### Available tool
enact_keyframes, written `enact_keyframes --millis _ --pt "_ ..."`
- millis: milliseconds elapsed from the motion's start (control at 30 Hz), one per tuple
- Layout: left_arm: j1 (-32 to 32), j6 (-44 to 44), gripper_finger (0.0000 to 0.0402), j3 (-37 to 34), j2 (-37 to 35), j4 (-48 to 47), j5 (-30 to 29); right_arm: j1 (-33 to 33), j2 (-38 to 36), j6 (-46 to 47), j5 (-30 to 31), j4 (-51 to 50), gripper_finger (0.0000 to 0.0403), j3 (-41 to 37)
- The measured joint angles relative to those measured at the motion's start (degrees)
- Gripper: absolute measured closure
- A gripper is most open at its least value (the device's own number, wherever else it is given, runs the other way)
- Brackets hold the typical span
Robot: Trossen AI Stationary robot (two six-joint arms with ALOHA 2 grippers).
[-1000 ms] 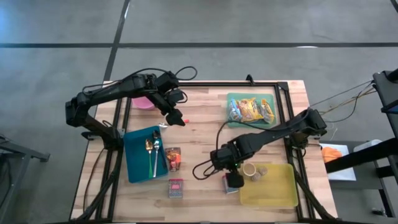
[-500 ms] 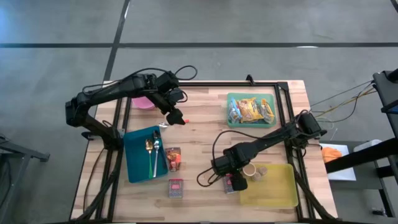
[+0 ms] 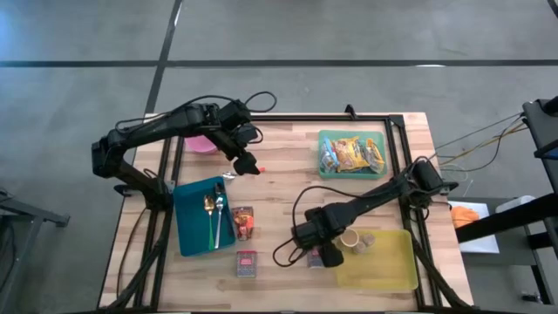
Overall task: Pick & Place Food Item
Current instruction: Put the right red spice can into the yellow bin
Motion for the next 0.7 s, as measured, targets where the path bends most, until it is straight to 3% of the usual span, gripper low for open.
enact_keyframes --millis 167,400,567,700 --pt "0.0 0.0 0.0009 0.0 0.0 0.0 -0.3 -1.1 0.0 -3.6 7.5 -0.1 0.0179 2.0" --pt "0.0 0.2 0.0009 0.0 0.0 0.0 -0.7 -3.8 0.1 -5.0 11.6 0.0 0.0179 2.5" --pt "0.0 0.0 0.0009 0.0 0.0 -0.5 -0.6 -4.9 -3.0 5.0 11.5 -2.1 0.0179 2.5" --pt "0.0 0.0 0.0009 0.0 0.0 -0.7 -0.7 -4.9 -7.8 17.6 7.3 -1.8 0.0179 2.8"
